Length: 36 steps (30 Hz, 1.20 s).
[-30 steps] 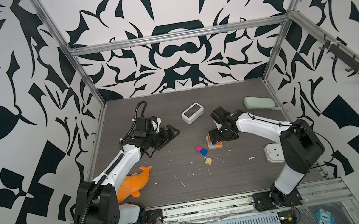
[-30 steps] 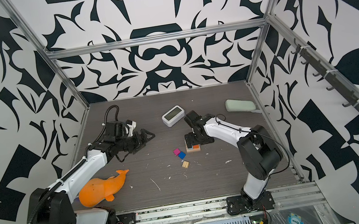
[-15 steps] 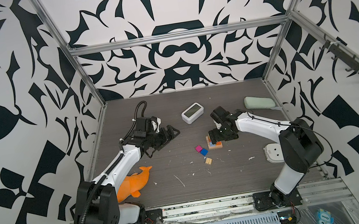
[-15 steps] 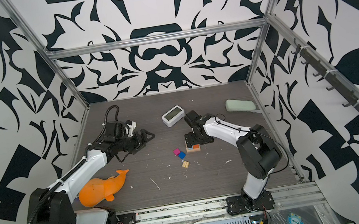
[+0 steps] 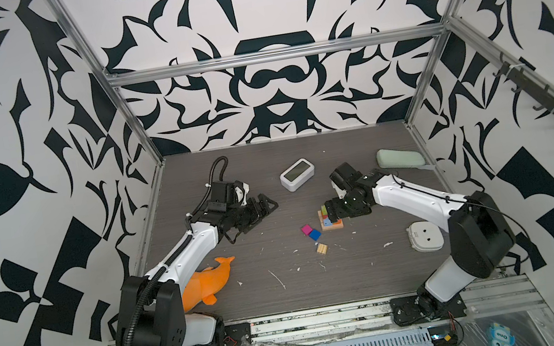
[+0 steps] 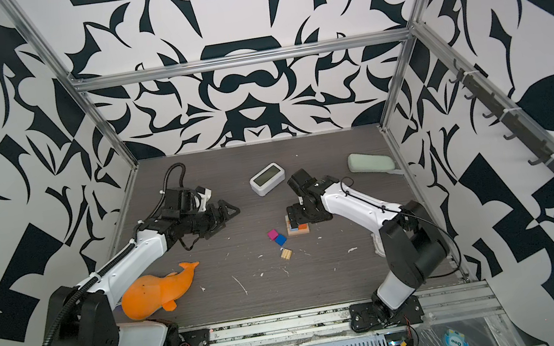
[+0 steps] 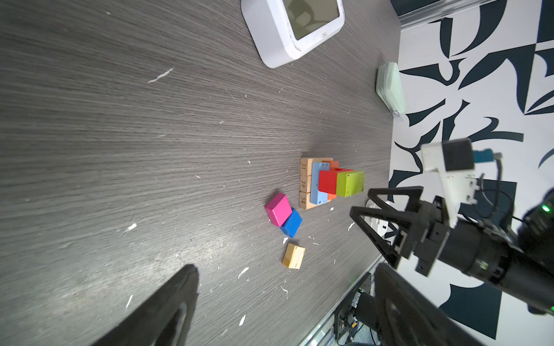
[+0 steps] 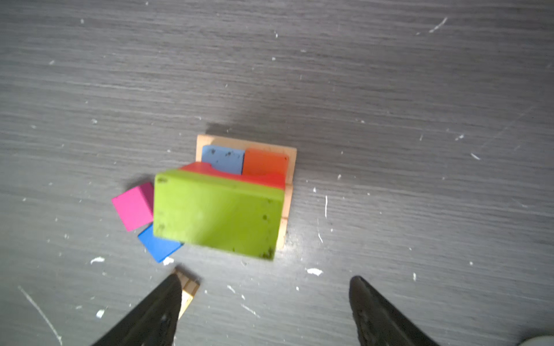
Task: Build the wood block tower
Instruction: 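Raise the right gripper and move it toward the small wood cube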
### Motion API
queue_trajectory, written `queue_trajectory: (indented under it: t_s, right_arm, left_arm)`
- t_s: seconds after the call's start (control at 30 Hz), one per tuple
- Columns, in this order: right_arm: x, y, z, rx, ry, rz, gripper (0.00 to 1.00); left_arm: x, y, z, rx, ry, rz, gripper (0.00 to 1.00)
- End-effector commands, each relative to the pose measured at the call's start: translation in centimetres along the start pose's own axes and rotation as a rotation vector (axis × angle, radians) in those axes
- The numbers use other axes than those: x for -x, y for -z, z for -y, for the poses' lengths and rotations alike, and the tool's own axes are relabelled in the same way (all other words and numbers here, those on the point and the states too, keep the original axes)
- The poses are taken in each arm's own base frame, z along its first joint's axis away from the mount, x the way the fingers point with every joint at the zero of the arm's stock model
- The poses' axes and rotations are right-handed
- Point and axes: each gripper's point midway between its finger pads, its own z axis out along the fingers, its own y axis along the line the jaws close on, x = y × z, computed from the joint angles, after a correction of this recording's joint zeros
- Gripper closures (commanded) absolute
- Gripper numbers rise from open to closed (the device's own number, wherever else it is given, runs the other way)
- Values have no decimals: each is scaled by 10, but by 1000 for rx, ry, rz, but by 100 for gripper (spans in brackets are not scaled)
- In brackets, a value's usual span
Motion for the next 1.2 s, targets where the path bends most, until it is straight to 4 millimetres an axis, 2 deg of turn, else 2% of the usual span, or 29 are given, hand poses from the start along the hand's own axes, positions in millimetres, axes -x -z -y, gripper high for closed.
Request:
queue_trajectory:
  t_s: [0.0, 0.3, 0.6, 0.83, 1.17]
  right_arm:
    - [-12, 9, -5, 37, 35, 0, 10]
    - [-36, 20, -39, 79, 211, 7, 12]
    - [-61, 17, -77, 117, 411, -12, 15]
    - [-67, 14, -91, 114, 498, -9, 17]
    - [-73, -4, -95, 112, 542, -31, 21]
  left_arm:
    - [6, -2, 8, -15, -22, 6, 6]
    - [3, -10, 11, -12, -34, -15, 6]
    - [5, -7, 14, -4, -47, -3, 6]
    - [4, 0, 13, 22, -72, 5, 6]
    - [4, 3, 13, 32, -78, 9, 6]
